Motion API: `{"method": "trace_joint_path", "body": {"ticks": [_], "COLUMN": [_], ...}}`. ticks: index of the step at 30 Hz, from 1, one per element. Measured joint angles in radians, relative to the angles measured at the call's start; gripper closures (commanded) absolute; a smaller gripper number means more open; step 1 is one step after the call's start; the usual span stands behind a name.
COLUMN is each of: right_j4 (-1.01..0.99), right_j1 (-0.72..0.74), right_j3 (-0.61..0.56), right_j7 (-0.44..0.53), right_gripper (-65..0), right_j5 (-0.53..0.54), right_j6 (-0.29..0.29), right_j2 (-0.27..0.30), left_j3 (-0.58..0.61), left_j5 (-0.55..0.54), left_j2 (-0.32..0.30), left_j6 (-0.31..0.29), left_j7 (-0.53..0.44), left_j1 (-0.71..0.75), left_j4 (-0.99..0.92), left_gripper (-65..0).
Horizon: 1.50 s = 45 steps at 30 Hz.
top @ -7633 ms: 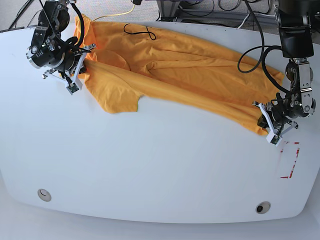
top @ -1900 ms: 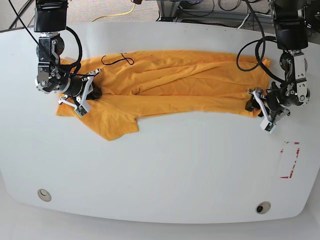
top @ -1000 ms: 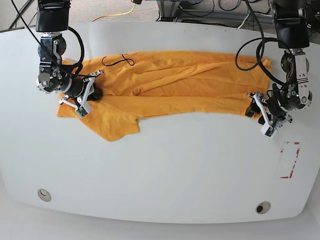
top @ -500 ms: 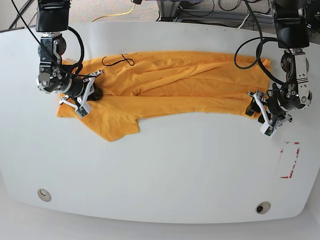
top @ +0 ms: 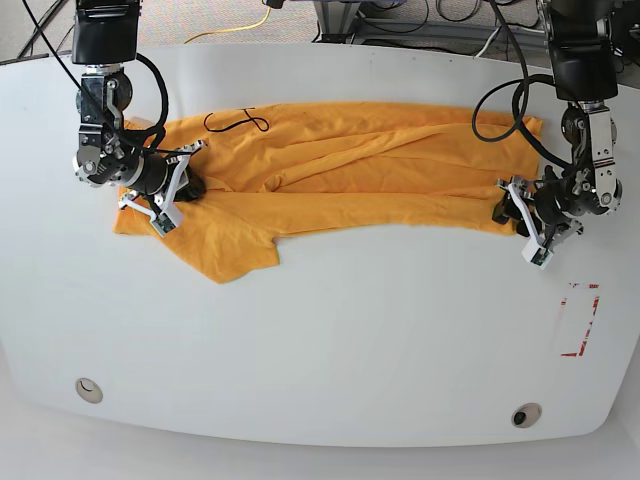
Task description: Layout the t-shirt on the table in an organized manner, then fold the t-shirt properly
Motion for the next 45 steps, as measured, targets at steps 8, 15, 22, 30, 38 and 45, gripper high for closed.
{"method": "trace_joint_path", "body": {"ticks": [8, 15, 22, 30, 38, 45], "right_j4": [-0.001, -0.001, -0.001, -0.001, -0.001, -0.001], "right_j1": [0.007, 0.008, 0.008, 0.008, 0.008, 0.008], "right_j3": [0.0, 0.0, 0.0, 0.0, 0.0, 0.0], "right_j7": [-0.008, -0.008, -0.008, -0.008, -0.007, -0.008], "right_gripper": [-7.3, -7.3, -7.3, -7.3, -7.3, -7.3], "right_j5": [-0.003, -0.004, -0.004, -0.004, -0.007, -0.008], "right_j6": [0.0, 0.0, 0.0, 0.0, 0.0, 0.0], "right_j2": [-0.002, -0.003, -0.003, -0.003, -0.004, -0.005], "left_j3": [0.037, 0.043, 0.042, 0.046, 0.032, -0.003], "left_j5": [0.001, 0.0, 0.002, -0.01, 0.0, 0.003], "left_j2": [-0.006, -0.003, -0.003, -0.043, -0.042, -0.05], "left_j6": [0.0, 0.0, 0.002, -0.024, -0.026, -0.022], "left_j7": [0.0, 0.0, 0.004, -0.005, 0.031, 0.035], "left_j1": [-0.005, -0.005, 0.009, 0.035, 0.039, 0.011], "left_j4": [0.0, 0.003, 0.092, 0.184, 0.188, 0.112], "left_gripper": [-11.1, -10.8, -5.6, 0.0, -0.6, -15.1]}}
